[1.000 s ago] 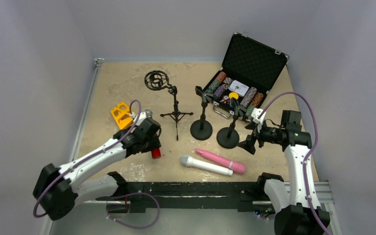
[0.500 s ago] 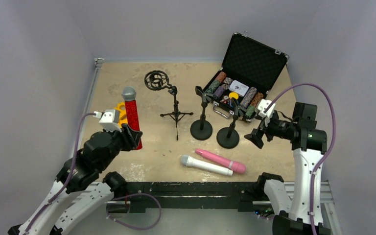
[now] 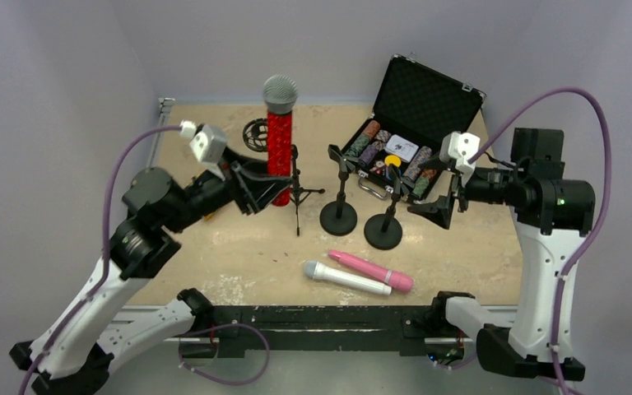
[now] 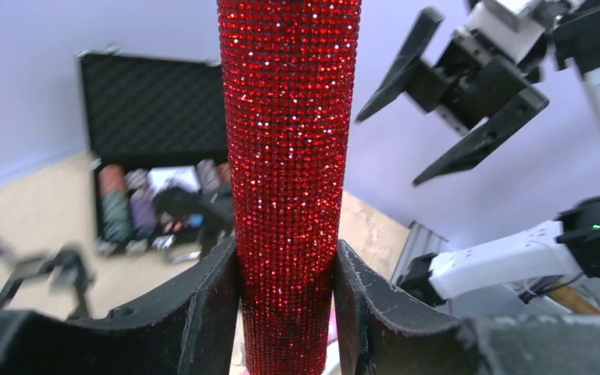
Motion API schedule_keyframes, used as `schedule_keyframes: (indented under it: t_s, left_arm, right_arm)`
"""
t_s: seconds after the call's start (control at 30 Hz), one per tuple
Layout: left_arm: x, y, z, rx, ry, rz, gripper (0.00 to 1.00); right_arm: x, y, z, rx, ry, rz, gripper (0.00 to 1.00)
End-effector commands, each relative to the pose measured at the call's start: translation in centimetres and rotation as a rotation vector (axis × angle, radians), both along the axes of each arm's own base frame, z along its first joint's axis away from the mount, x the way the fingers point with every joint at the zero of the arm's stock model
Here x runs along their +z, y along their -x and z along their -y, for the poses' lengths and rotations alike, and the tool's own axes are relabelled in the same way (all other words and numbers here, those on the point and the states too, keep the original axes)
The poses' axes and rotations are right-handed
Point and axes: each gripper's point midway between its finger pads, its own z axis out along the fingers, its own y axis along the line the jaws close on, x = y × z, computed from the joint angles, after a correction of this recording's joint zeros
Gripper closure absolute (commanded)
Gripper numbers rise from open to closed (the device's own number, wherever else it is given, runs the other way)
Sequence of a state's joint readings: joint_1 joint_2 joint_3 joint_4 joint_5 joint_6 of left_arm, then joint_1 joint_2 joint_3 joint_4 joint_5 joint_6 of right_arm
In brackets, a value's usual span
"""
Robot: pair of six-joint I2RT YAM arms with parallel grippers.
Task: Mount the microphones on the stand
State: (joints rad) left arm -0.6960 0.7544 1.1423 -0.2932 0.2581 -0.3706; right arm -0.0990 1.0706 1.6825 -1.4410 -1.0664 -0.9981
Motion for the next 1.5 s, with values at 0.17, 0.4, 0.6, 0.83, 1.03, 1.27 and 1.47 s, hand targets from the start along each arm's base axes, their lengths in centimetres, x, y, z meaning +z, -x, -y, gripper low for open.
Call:
schedule_keyframes:
  t_s: [0.17,0.4,0.6,0.83,1.03,1.27,1.47]
  left_arm:
    - [10.0,-1.2,9.1,-0.349,0.252,0.138,1.0]
    - [8.7,-1.8,13.4,-0.413,0.257,0.077,1.0]
    - [7.9,-1.8,15.3,-0.433,0.266,0.052,1.0]
    - [7.6,-1.9,16.4,-0.437,0.281,0.041,1.0]
    - [6.7,-2.1,17.0,-0.441,0.277,0.017,1.0]
    - [5.5,-2.3,17.3,-0.442,0.28,-0.031,1.0]
    - [5.3,-2.0,16.6,-0.424,0.291,-0.051,0.81]
  right_arm:
    - [9.4,0.9,-7.5,0.285,-0.317,-0.097,0.06]
    - [12.9,-1.6,-9.2,0.32,-0.445,-0.275,0.07]
    - [12.4,-2.5,-9.6,0.326,-0.475,-0.358,0.08]
    - [10.8,-2.8,-10.1,0.355,-0.525,-0.51,0.23]
    - [10.5,-2.2,-10.4,0.383,-0.536,-0.513,0.29]
    - [10.2,-1.8,-10.7,0.421,-0.523,-0.507,0.6]
    - [10.2,-1.2,-10.5,0.46,-0.501,-0.489,1.0]
